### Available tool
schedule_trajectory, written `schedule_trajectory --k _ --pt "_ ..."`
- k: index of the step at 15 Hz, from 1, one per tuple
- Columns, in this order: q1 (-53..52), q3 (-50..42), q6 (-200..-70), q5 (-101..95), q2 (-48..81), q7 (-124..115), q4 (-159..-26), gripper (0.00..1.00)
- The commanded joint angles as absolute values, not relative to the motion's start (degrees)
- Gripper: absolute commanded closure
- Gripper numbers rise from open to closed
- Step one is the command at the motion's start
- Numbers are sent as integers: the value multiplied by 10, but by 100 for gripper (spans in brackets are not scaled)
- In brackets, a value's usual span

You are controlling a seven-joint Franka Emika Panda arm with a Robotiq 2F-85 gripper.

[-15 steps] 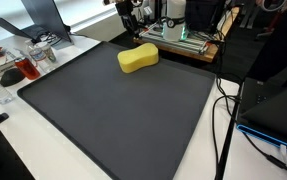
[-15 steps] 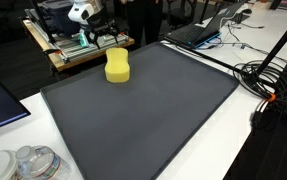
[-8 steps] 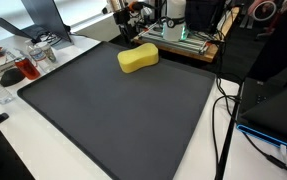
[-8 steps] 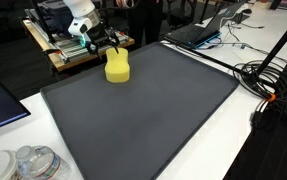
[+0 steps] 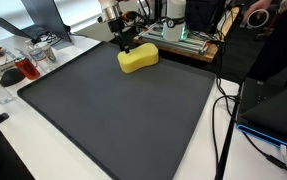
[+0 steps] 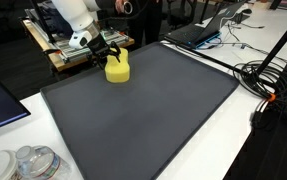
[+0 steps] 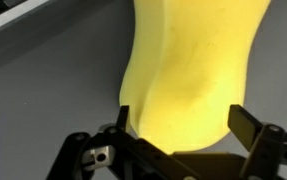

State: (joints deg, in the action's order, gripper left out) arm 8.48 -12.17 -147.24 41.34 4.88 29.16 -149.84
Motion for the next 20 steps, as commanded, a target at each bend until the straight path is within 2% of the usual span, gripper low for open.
schedule_trajectory --k 1,2,4,7,14,17,19,20 --pt "93 -119 -1470 452 106 331 -1459 0" --pt "113 -102 -1469 447 117 328 -1452 0" --pt "125 -93 -1464 444 134 329 -1440 26" --pt "140 -79 -1455 436 149 320 -1428 48" --pt "138 -75 -1402 411 109 282 -1429 92" --pt "126 -75 -1374 389 68 249 -1439 97" --pt "114 -73 -1358 367 35 217 -1443 94" --pt "108 -72 -1352 353 17 199 -1444 96"
